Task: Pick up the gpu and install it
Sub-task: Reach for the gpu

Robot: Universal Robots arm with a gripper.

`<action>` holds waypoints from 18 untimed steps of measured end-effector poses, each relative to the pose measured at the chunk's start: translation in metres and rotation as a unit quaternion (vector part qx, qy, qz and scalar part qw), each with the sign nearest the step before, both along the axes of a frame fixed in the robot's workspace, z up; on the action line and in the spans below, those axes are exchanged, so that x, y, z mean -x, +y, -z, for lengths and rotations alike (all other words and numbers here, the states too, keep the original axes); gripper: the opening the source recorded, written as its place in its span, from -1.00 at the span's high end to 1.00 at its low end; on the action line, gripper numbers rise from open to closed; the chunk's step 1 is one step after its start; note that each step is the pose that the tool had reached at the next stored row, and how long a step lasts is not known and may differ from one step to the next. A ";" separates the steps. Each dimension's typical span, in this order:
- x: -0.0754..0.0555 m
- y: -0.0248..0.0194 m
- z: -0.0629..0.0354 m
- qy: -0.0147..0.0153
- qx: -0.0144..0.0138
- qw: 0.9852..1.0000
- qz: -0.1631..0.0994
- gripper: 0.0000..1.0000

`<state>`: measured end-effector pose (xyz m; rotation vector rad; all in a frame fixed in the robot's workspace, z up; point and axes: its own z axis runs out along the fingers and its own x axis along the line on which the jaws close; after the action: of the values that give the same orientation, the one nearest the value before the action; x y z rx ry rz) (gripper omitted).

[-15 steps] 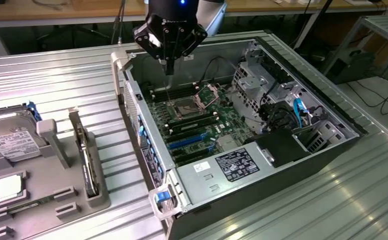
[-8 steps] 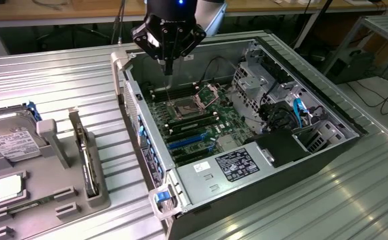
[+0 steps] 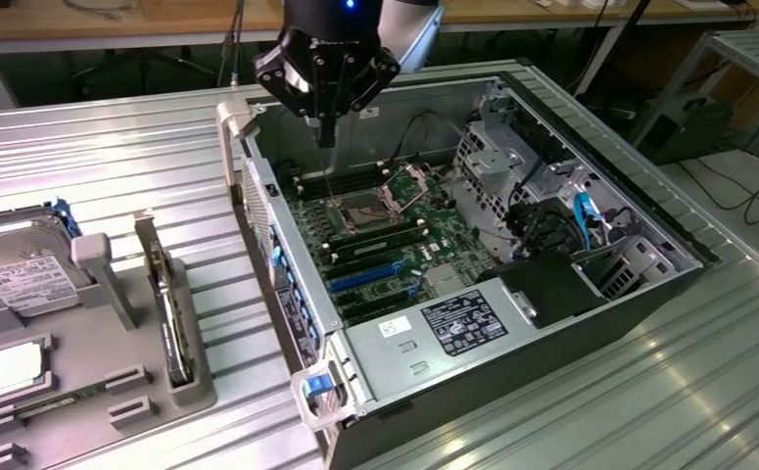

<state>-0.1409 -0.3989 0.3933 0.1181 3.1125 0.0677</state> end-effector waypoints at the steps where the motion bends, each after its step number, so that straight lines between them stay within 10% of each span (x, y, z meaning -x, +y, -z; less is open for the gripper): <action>1: 0.000 0.0000 0.0000 0.000 0.000 1.000 0.000 0.79; 18: 0.011 -0.0005 0.0000 0.000 0.000 1.000 -0.025 0.79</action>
<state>-0.1520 -0.3994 0.3933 0.0401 3.1155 0.0687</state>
